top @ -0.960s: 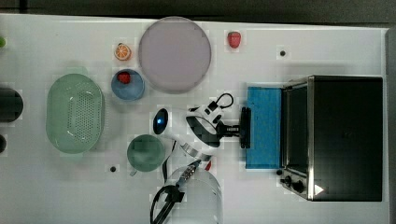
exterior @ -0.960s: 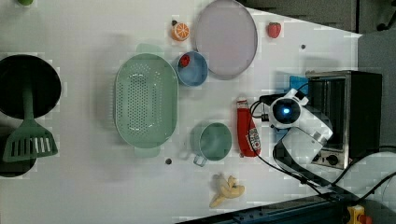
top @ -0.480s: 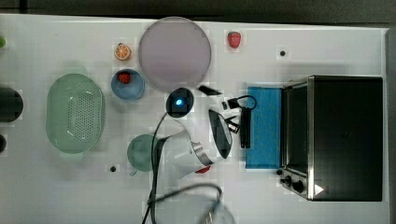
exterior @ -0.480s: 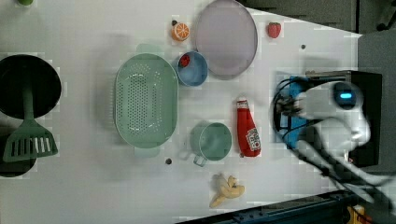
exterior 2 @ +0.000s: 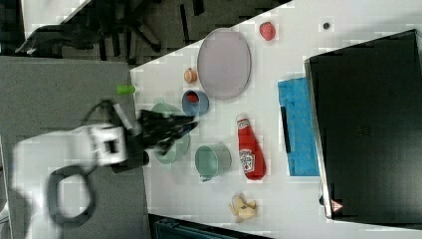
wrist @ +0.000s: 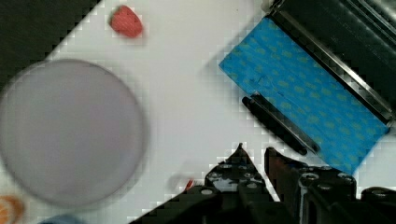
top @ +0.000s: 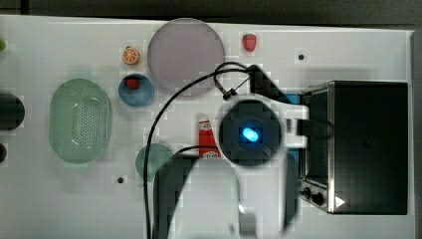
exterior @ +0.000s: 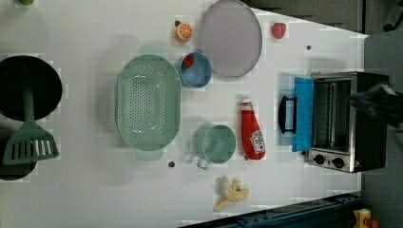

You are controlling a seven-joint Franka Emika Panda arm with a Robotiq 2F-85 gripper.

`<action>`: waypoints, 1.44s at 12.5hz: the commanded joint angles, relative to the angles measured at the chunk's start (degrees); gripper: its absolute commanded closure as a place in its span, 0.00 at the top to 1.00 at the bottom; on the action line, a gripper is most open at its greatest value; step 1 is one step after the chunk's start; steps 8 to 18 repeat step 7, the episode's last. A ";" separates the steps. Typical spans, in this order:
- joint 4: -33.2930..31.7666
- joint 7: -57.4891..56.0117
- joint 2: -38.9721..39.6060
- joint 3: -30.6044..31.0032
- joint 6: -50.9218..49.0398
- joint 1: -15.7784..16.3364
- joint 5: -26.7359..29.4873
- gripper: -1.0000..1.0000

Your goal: Flap open oven.

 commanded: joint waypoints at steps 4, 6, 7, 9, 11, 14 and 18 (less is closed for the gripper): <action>11.12 2.17 -5.34 0.11 -21.49 -0.24 4.95 0.17; 13.02 2.17 -5.39 0.93 -22.16 -0.05 5.07 0.17; 13.00 2.17 -5.32 1.37 -22.27 -0.03 5.15 0.17; 13.00 2.17 -5.32 1.37 -22.27 -0.03 5.15 0.17; 13.00 2.17 -5.32 1.37 -22.27 -0.03 5.15 0.17; 13.00 2.17 -5.32 1.37 -22.27 -0.03 5.15 0.17; 13.00 2.17 -5.32 1.37 -22.27 -0.03 5.15 0.17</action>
